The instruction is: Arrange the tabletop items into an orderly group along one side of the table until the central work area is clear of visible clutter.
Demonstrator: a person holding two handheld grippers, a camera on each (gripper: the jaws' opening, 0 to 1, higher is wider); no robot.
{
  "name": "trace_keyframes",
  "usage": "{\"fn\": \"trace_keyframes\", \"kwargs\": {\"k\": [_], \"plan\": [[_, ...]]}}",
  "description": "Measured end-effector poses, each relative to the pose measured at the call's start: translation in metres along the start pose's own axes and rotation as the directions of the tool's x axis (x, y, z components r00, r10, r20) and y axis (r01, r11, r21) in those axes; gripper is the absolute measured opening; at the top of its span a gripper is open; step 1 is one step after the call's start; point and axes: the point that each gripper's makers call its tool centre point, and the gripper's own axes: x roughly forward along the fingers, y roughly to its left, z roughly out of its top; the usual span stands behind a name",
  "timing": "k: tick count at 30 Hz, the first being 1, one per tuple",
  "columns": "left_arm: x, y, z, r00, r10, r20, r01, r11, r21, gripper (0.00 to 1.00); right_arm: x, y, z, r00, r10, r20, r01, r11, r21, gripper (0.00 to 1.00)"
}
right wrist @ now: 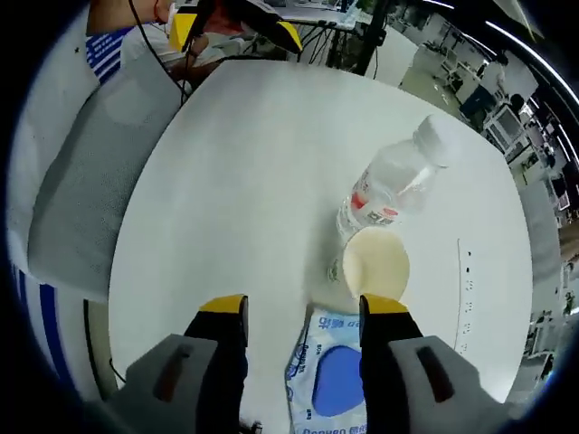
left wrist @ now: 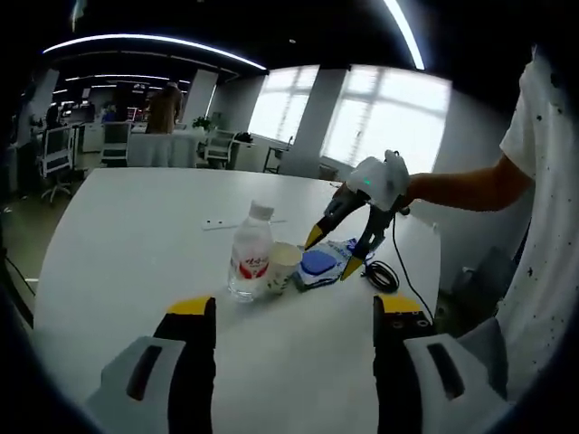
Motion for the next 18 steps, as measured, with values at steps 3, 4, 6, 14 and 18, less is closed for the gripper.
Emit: {"fn": "trace_keyframes", "kwargs": {"k": [3, 4, 6, 14, 18], "plan": [[0.000, -0.006, 0.002, 1.000, -0.006, -0.002, 0.006, 1.000, 0.010, 0.73, -0.007, 0.005, 0.001, 0.999, -0.020, 0.035, 0.018, 0.998, 0.058, 0.52], [0.000, -0.008, 0.003, 1.000, -0.008, -0.001, 0.008, 1.000, 0.013, 0.73, -0.009, 0.006, 0.000, 0.999, -0.027, 0.043, 0.024, 0.997, 0.069, 0.53], [0.000, -0.010, 0.004, 1.000, -0.012, -0.002, 0.012, 1.000, 0.018, 0.73, -0.014, 0.008, 0.000, 0.997, -0.042, 0.059, 0.035, 0.994, 0.104, 0.53], [0.001, -0.020, 0.013, 1.000, -0.021, 0.000, 0.021, 0.999, 0.047, 0.74, -0.036, 0.016, -0.002, 0.986, -0.104, 0.128, 0.076, 0.975, 0.210, 0.57], [0.005, -0.026, 0.017, 1.000, -0.028, 0.005, 0.027, 0.998, 0.057, 0.77, -0.048, 0.020, -0.008, 0.978, -0.144, 0.153, 0.100, 0.959, 0.264, 0.57]]}}
